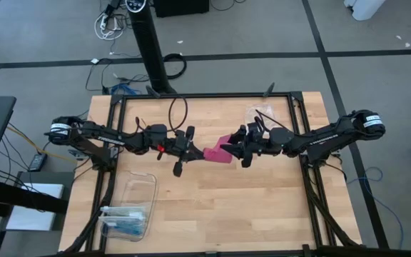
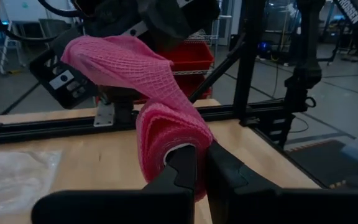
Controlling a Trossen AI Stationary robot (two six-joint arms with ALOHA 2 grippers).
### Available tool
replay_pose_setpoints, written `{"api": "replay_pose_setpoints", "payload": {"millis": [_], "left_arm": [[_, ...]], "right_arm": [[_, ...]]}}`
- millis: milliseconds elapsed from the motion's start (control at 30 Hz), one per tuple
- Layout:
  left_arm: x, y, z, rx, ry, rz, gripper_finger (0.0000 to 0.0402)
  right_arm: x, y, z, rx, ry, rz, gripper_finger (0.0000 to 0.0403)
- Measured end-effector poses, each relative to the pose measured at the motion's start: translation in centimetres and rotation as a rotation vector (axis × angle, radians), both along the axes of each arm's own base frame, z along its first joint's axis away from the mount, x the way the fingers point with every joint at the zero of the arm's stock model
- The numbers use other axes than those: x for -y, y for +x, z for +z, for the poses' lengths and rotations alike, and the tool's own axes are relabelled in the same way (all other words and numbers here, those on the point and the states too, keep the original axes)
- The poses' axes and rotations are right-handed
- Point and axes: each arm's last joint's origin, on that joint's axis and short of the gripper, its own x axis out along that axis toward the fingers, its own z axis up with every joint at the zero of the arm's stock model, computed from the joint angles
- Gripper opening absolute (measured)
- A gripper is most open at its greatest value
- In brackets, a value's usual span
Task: Roll bandage
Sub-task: Roll the pink bandage
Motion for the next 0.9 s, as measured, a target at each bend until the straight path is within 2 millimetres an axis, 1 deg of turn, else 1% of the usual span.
{"api": "replay_pose_setpoints", "payload": {"millis": [133,233,400,533,667,767,900], "left_arm": [[0.1,0.0,0.0,-0.013,-0.043,0.006,0.0019],[0.0,0.0,0.0,-0.017,-0.046,0.025,0.0019],[0.0,0.1,-0.1,-0.017,-0.041,0.066,0.0019],[0.1,0.1,-0.2,-0.023,-0.024,0.078,0.0019],[0.9,0.1,-0.1,-0.014,-0.013,0.059,0.0019],[1.3,0.1,-0.1,-0.012,-0.012,0.074,0.0019],[1.2,0.1,-0.2,-0.029,-0.021,0.138,0.0019]], "right_arm": [[-0.1,0.0,0.1,0.022,0.095,0.019,0.0218],[-0.4,0.0,0.3,0.024,0.088,0.029,0.0219],[-1.1,0.1,0.8,0.027,-0.104,0.093,0.0219],[-1.4,0.1,0.8,0.018,-0.284,0.09,0.0217],[-1.0,0.2,0.6,-0.006,-0.365,0.056,0.0216],[-0.4,0.2,0.6,-0.019,-0.329,-0.017,0.0215],[0.3,0.2,0.6,0.002,-0.069,-0.019,0.0223]]}}
